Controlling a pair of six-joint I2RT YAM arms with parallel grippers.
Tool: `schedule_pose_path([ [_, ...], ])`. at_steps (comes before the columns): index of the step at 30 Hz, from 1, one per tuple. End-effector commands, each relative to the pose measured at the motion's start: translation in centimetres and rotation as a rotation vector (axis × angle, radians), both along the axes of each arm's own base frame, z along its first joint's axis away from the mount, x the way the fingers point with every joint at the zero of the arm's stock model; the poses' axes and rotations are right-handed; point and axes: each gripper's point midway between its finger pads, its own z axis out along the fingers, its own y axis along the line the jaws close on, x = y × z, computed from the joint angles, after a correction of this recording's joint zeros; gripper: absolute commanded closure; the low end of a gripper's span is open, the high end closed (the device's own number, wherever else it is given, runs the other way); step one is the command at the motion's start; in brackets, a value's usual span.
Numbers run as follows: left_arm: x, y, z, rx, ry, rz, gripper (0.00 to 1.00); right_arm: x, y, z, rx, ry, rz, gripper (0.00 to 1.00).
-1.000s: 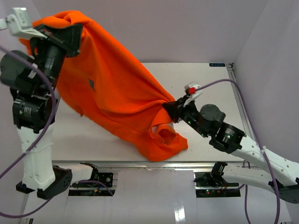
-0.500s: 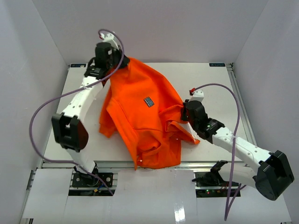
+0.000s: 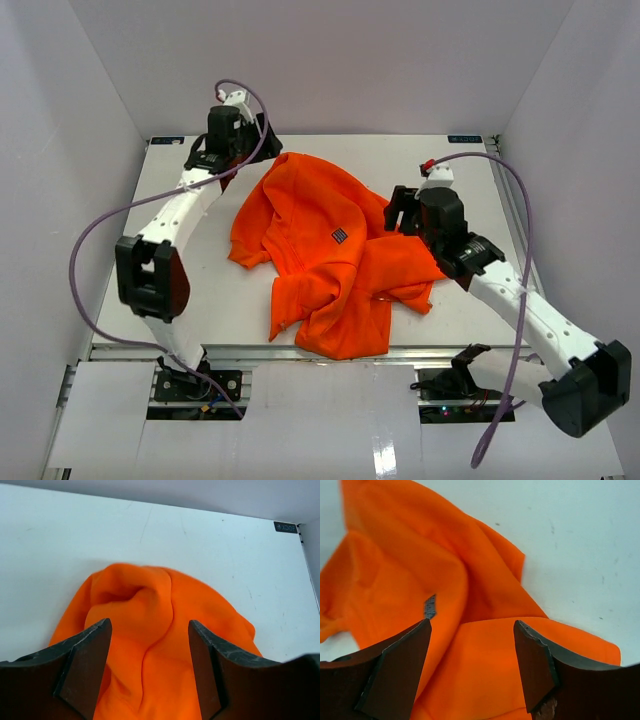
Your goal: Zip up the jacket
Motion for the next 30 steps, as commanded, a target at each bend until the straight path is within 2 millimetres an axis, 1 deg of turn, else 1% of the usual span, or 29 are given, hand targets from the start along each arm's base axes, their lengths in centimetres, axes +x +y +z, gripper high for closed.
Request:
schedule_pose_path([
  [1, -6.2, 4.0, 3.5, -0.025, -0.049, 0.153, 0.27, -5.4, 6.1, 1.9, 0.074, -0.032, 0.305, 0.27],
  [2, -7.6, 4.3, 2.4, -0.038, -0.042, 0.160, 0.26, -6.8, 7.7, 1.1, 0.073, -0.019, 0.350, 0.26],
  [3, -9.6, 4.8, 0.4, -0.050, -0.015, 0.172, 0.26, -9.0, 9.9, 0.3, 0.074, 0.000, 0.413, 0.26],
  [4, -10.8, 4.9, -0.7, -0.069, -0.015, 0.170, 0.26, -10.3, 10.9, -0.6, 0.058, 0.009, 0.431, 0.24],
  [5, -11.7, 4.7, -1.5, -0.094, -0.020, 0.157, 0.26, -11.1, 11.5, -1.6, 0.035, 0.017, 0.424, 0.22],
  [6, -13.0, 4.5, -2.9, -0.121, -0.007, 0.141, 0.26, -12.4, 12.4, -2.5, 0.019, 0.030, 0.422, 0.21],
  [7, -14.2, 4.6, -4.7, -0.131, 0.022, 0.138, 0.26, -13.8, 13.4, -3.5, 0.002, 0.048, 0.441, 0.20],
  [8, -15.0, 4.6, -6.1, -0.139, 0.039, 0.137, 0.26, -15.0, 14.0, -4.5, -0.014, 0.061, 0.449, 0.19],
  [9, -15.4, 4.6, -7.2, -0.147, 0.048, 0.137, 0.26, -16.0, 14.5, -5.4, -0.029, 0.072, 0.452, 0.18],
  [10, -15.6, 4.6, -7.9, -0.145, 0.064, 0.134, 0.26, -17.2, 14.8, -6.8, -0.067, 0.095, 0.468, 0.17],
  [11, -15.9, 4.5, -8.8, -0.143, 0.084, 0.132, 0.26, -17.6, 15.0, -6.9, -0.063, 0.097, 0.459, 0.17],
  [12, -16.1, 4.5, -9.7, -0.139, 0.108, 0.132, 0.26, -17.9, 14.6, -8.4, -0.114, 0.124, 0.437, 0.17],
  [13, -16.5, 4.1, -10.8, -0.155, 0.129, 0.114, 0.27, -18.0, 14.2, -9.5, -0.159, 0.137, 0.393, 0.17],
  [15, -17.6, 3.4, -12.6, -0.190, 0.159, 0.080, 0.28, -18.2, 13.5, -11.2, -0.240, 0.158, 0.323, 0.16],
  [17, -18.8, 2.8, -14.1, -0.210, 0.170, 0.051, 0.28, -18.7, 13.2, -12.5, -0.298, 0.181, 0.306, 0.17],
  [19, -19.5, 2.4, -15.0, -0.202, 0.183, 0.026, 0.28, -19.2, 14.1, -13.5, -0.304, 0.197, 0.325, 0.19],
  [21, -19.9, 2.1, -16.0, -0.191, 0.203, 0.013, 0.28, -19.4, 14.8, -14.4, -0.318, 0.207, 0.342, 0.25],
  [24, -20.6, 0.9, -16.3, -0.216, 0.217, -0.045, 0.29, -19.0, 14.7, -14.8, -0.344, 0.197, 0.318, 0.38],
  [26, -21.3, -0.3, -16.1, -0.231, 0.214, -0.094, 0.30, -18.8, 14.7, -14.8, -0.353, 0.189, 0.308, 0.52],
  [27, -21.7, -0.8, -16.1, -0.231, 0.213, -0.111, 0.30, -18.8, 14.9, -14.6, -0.364, 0.182, 0.319, 0.54],
  [28, -22.2, -1.2, -16.0, -0.231, 0.209, -0.125, 0.30, -18.7, 14.8, -14.3, -0.381, 0.178, 0.318, 0.52],
  [29, -22.5, -1.5, -15.8, -0.230, 0.204, -0.137, 0.30, -18.6, 14.5, -13.9, -0.398, 0.174, 0.309, 0.47],
  [30, -22.7, -1.7, -15.5, -0.233, 0.196, -0.146, 0.30, -18.4, 14.4, -13.7, -0.387, 0.167, 0.288, 0.39],
])
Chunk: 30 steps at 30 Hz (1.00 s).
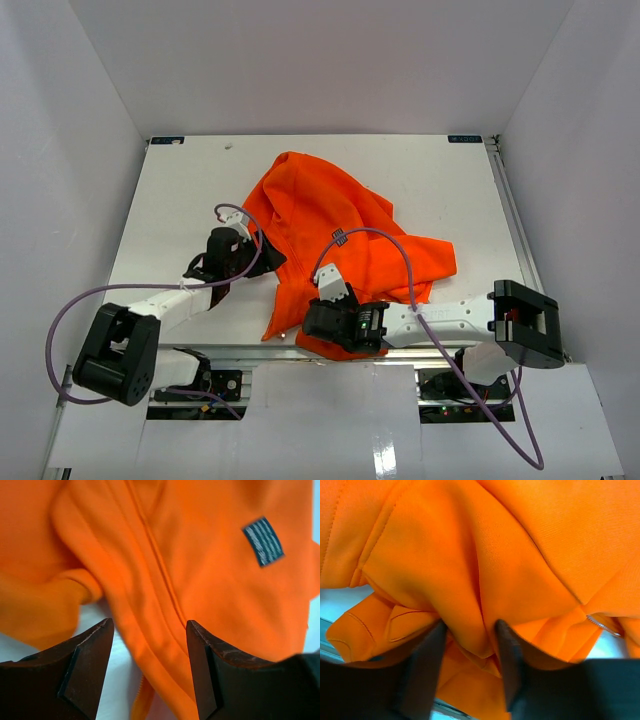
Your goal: Zip up the jacket
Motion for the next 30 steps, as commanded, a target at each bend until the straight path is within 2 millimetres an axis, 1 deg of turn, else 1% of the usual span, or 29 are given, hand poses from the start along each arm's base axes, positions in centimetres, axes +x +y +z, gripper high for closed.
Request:
schedule_pose_path([
  [1, -1.4, -2.2, 2.4, -0.057, -0.077, -0.076, 0.30, 0.6, 0.3, 3.3, 0.017, -0.072, -0.073, 0.29],
  [4, -1.6, -1.5, 3.6, -0.033, -0.112, -0.030, 0.29, -0.1, 0.6, 5.2, 0.050, -0.091, -0.065, 0.12],
  [6, -2.2, -0.8, 3.6, -0.002, -0.099, -0.014, 0.29, -0.8, 0.9, 5.6, 0.071, -0.077, -0.048, 0.08],
  [7, -2.5, -0.6, 4.2, 0.000, -0.118, -0.001, 0.29, -1.4, 1.0, 5.5, 0.077, -0.071, -0.035, 0.07],
  [9, -3.2, -0.1, 4.0, -0.004, -0.121, 0.018, 0.29, -2.2, 0.6, 5.3, 0.073, -0.064, -0.028, 0.07],
  [10, -4.0, 0.1, 3.6, -0.019, -0.119, 0.023, 0.29, -3.0, 0.8, 5.2, 0.083, -0.058, -0.017, 0.09],
  [12, -4.9, -0.1, 3.3, -0.037, -0.117, 0.000, 0.29, -4.2, 1.2, 5.0, 0.091, -0.051, 0.008, 0.13],
  [13, -5.4, -0.3, 3.1, -0.042, -0.110, -0.017, 0.29, -4.9, 1.3, 4.8, 0.090, -0.050, 0.021, 0.15],
  [15, -6.5, -1.3, 3.5, -0.081, -0.107, -0.082, 0.30, -5.8, 1.7, 4.6, 0.092, -0.053, 0.040, 0.17],
  [16, -7.1, -1.6, 3.3, -0.089, -0.101, -0.105, 0.30, -6.5, 2.1, 4.6, 0.098, -0.052, 0.058, 0.18],
  [18, -7.9, -2.2, 3.7, -0.114, -0.114, -0.141, 0.31, -7.3, 2.8, 3.7, 0.105, -0.040, 0.077, 0.20],
  [20, -8.7, -2.4, 3.7, -0.126, -0.119, -0.164, 0.31, -7.5, 3.0, 2.4, 0.081, -0.032, 0.089, 0.20],
  [23, -9.5, -2.7, 3.0, -0.132, -0.105, -0.182, 0.31, -7.5, 3.6, 0.4, 0.051, -0.033, 0.081, 0.20],
  [25, -9.8, -2.7, 2.3, -0.124, -0.087, -0.190, 0.31, -7.1, 3.6, -1.0, 0.011, -0.040, 0.068, 0.22],
  [28, -10.7, -3.3, 1.3, -0.144, -0.063, -0.231, 0.32, -6.0, 3.3, -1.9, -0.020, -0.082, 0.029, 0.24],
  [29, -11.0, -3.9, 1.6, -0.179, -0.073, -0.259, 0.33, -5.4, 3.0, -2.5, -0.046, -0.096, 0.018, 0.25],
  [30, -11.3, -4.1, 1.5, -0.192, -0.074, -0.269, 0.35, -4.9, 2.9, -2.8, -0.059, -0.096, 0.008, 0.25],
])
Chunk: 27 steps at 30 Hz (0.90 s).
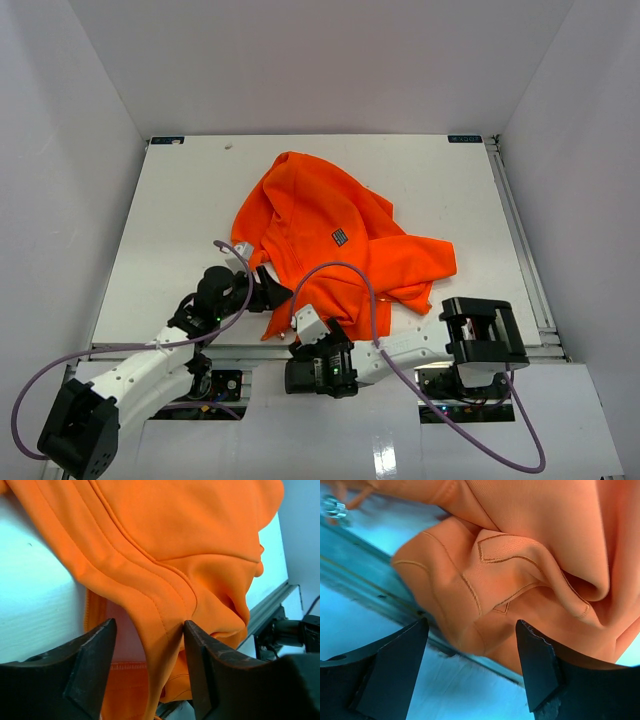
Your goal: Zip up the jacket
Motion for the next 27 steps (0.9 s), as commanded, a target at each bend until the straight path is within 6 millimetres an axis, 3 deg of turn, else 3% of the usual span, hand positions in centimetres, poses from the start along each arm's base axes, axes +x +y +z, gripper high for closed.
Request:
schedule_pose_path([
  [1, -1.6, -1.4, -0.5, -0.067, 0.010, -0.085, 0.40, 2.5, 0.2, -0.7, 0.008, -0.069, -0.086, 0.26],
  [3, -1.6, -1.4, -0.9, -0.055, 0.012, -0.080, 0.56, 2.7, 0.0, -1.7, -0.012, -0.064, -0.074, 0.32],
  [4, -1.7, -1.4, -0.9, -0.053, 0.014, -0.079, 0.65, 2.6, 0.1, -2.0, -0.013, -0.057, -0.061, 0.39],
  [5, -1.7, -1.4, -0.8, -0.061, 0.012, -0.075, 0.73, 2.5, 0.5, -1.9, -0.004, -0.056, -0.052, 0.67],
  [6, -1.7, -1.4, -0.5, -0.069, 0.008, -0.072, 0.91, 2.5, 0.1, -1.8, -0.018, -0.061, -0.048, 0.87],
  [7, -1.6, -1.5, 0.1, -0.083, -0.002, -0.070, 0.97, 2.5, -0.5, -1.0, -0.021, -0.065, -0.071, 0.92],
  [10, -1.3, -1.6, 3.2, -0.116, -0.048, -0.057, 1.00, 2.8, -2.1, 3.8, 0.006, -0.142, -0.163, 0.92],
  [12, -0.8, -1.2, 7.1, -0.136, -0.115, -0.034, 1.00, 3.4, -5.8, 7.8, -0.019, -0.217, -0.256, 0.92],
  [14, -1.2, -1.2, 11.6, -0.179, -0.190, -0.051, 1.00, 3.8, -7.7, 11.4, 0.000, -0.265, -0.293, 0.92],
  [15, -1.9, -1.3, 12.7, -0.192, -0.208, -0.076, 1.00, 4.0, -8.2, 12.3, 0.022, -0.269, -0.293, 0.92],
  [18, -2.6, -0.4, 17.0, -0.184, -0.271, -0.070, 1.00, 4.5, -8.8, 14.4, 0.084, -0.274, -0.288, 0.92],
  [21, -2.5, 1.3, 20.2, -0.144, -0.325, 0.001, 1.00, 5.2, -8.4, 18.1, 0.186, -0.317, -0.282, 0.92],
  [23, -2.6, 2.5, 22.3, -0.118, -0.360, 0.045, 1.00, 6.0, -7.8, 21.7, 0.243, -0.391, -0.272, 0.92],
  [25, -1.8, 4.0, 23.8, -0.085, -0.387, 0.133, 1.00, 7.0, -7.4, 26.8, 0.337, -0.471, -0.292, 0.92],
  [26, -1.4, 4.3, 24.6, -0.077, -0.405, 0.152, 1.00, 7.2, -7.6, 27.3, 0.326, -0.485, -0.288, 0.92],
  [27, -0.8, 4.3, 25.3, -0.058, -0.412, 0.163, 1.00, 8.0, -8.0, 30.3, 0.370, -0.544, -0.320, 0.92],
])
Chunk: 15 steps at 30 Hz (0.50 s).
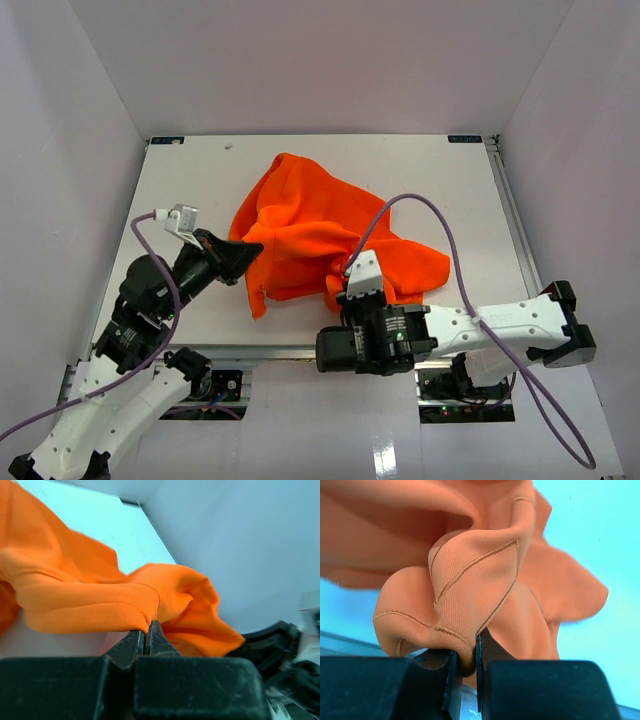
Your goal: Zip up the jacket
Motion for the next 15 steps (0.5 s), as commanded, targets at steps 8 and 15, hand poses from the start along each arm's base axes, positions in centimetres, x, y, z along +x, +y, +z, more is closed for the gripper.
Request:
schedule_pose_path([
  [8, 8.0, 1.1, 8.4, 0.144, -0.151, 0.259, 1.00, 15.7, -3.1, 18.4, 0.049, -0.347, -0.234, 0.92],
  [15, 16.8, -3.1, 7.1, 0.236, -0.140, 0.298, 1.00, 24.8, -8.9, 11.7, 0.053, -0.258, -0.356, 0.92],
])
